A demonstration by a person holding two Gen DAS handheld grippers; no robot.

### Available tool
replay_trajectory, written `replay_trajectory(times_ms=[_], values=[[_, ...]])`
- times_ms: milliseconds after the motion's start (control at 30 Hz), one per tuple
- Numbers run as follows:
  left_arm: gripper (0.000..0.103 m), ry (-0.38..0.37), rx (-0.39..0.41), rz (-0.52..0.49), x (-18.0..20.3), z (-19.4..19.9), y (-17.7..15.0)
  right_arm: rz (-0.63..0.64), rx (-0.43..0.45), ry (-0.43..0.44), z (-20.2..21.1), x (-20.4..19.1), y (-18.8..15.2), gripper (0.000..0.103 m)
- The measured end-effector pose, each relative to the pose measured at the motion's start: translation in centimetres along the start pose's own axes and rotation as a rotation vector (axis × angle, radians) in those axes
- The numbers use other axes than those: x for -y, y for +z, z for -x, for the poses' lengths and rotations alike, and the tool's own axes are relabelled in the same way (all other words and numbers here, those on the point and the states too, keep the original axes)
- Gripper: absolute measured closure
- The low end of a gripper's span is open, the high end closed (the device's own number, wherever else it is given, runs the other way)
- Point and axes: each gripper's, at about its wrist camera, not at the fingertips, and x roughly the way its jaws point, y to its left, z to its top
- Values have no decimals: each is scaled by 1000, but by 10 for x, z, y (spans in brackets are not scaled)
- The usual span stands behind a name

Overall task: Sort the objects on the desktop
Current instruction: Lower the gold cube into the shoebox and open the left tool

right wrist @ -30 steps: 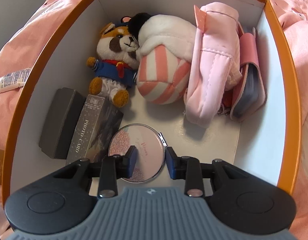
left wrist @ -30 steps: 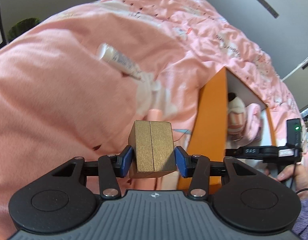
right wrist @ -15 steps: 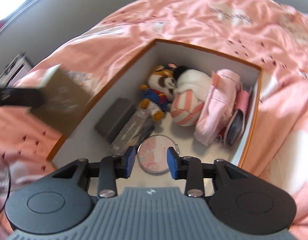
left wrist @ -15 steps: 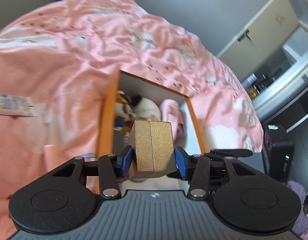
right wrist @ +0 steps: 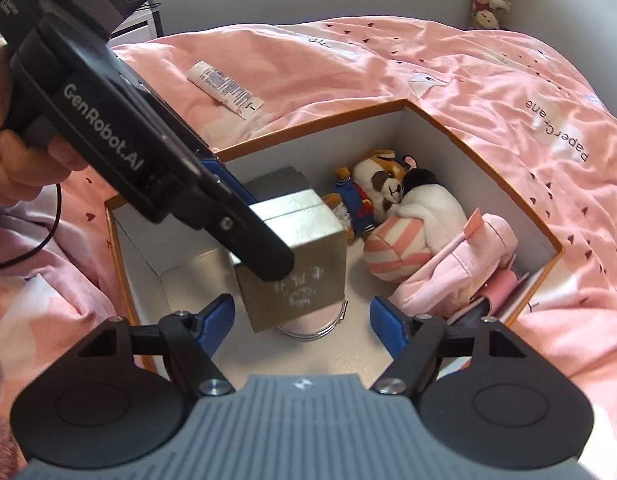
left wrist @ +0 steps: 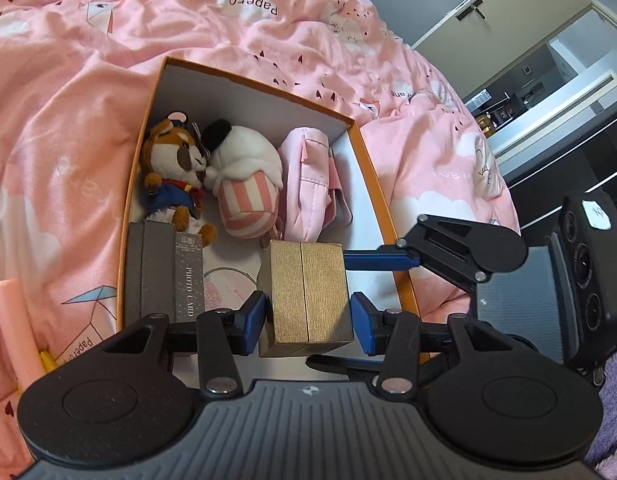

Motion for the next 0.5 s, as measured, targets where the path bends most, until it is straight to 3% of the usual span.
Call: replay_trajectory(times_ms=[200,267,500], values=[[50,-30,-25,-1,-1,-3,3,25,-16,83,-14,6,4,29],[50,-23,-23,-4,-1,-4,3,31,-23,90,-19,5,6,36],[52,7,-27,8,-3,-7,9,34,-62,69,-26,4,10,37]])
